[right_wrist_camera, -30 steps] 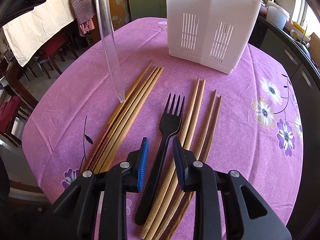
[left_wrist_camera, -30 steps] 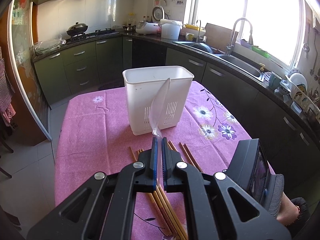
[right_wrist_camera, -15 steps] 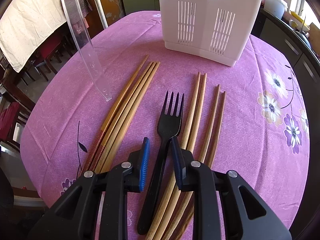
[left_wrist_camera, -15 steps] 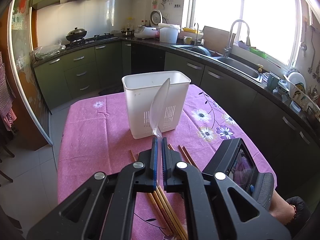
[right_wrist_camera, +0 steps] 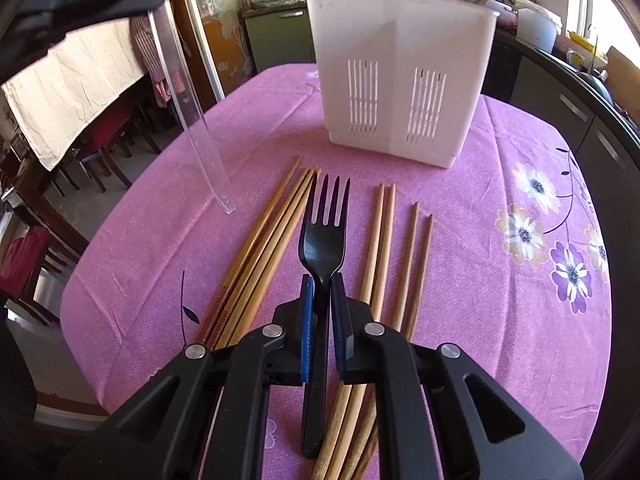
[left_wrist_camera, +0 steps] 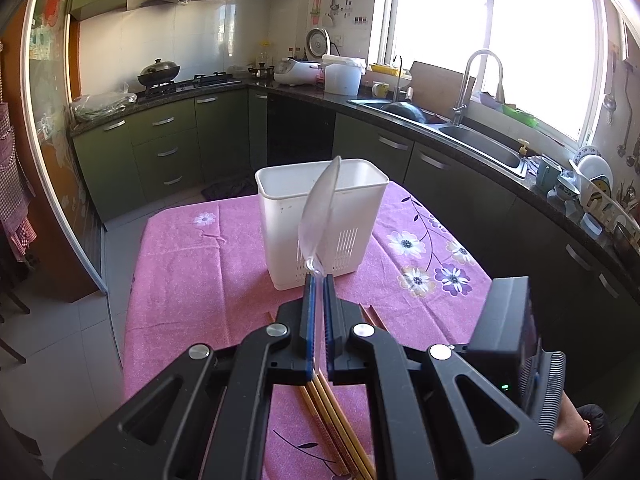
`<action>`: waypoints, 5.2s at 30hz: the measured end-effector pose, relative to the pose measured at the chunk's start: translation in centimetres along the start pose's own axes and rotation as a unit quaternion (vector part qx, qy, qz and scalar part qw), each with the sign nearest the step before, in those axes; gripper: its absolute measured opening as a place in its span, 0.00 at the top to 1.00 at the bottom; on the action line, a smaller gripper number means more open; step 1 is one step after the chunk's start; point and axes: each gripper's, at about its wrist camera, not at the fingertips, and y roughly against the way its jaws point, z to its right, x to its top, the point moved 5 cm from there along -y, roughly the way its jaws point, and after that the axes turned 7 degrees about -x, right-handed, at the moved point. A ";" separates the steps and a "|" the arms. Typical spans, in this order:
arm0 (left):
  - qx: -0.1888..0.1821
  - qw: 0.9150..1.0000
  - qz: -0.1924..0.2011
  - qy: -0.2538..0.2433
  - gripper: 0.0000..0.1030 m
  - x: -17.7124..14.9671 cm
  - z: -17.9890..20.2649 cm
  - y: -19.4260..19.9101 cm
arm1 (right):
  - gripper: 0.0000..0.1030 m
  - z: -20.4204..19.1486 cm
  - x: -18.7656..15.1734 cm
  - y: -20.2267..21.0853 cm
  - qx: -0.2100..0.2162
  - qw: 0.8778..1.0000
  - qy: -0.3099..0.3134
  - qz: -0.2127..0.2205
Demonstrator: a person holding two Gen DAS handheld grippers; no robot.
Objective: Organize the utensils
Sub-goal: 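Lower the spoon into the holder and open the left gripper while the right gripper lifts the fork, then lower the black fork into the white holder and open the right gripper, then grasp one wooden chopstick with the left gripper and lift it upright, then grasp another wooden chopstick with the right gripper while the left gripper holds its chopstick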
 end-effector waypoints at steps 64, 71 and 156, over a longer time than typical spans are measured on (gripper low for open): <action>0.014 1.000 -0.027 -0.005 0.73 3.8 -2.5 -5.5 | 0.90 9.2 19.2 1.4 -0.069 0.966 -0.073 0.240; 0.016 0.999 -0.034 -0.003 0.73 2.4 -2.0 -4.9 | 0.71 9.2 16.8 2.9 -0.073 0.967 -0.063 0.236; 0.081 0.996 -0.010 0.034 0.94 -2.6 -3.5 -0.4 | 0.68 7.1 -0.3 -3.6 -0.032 0.999 -0.020 -0.022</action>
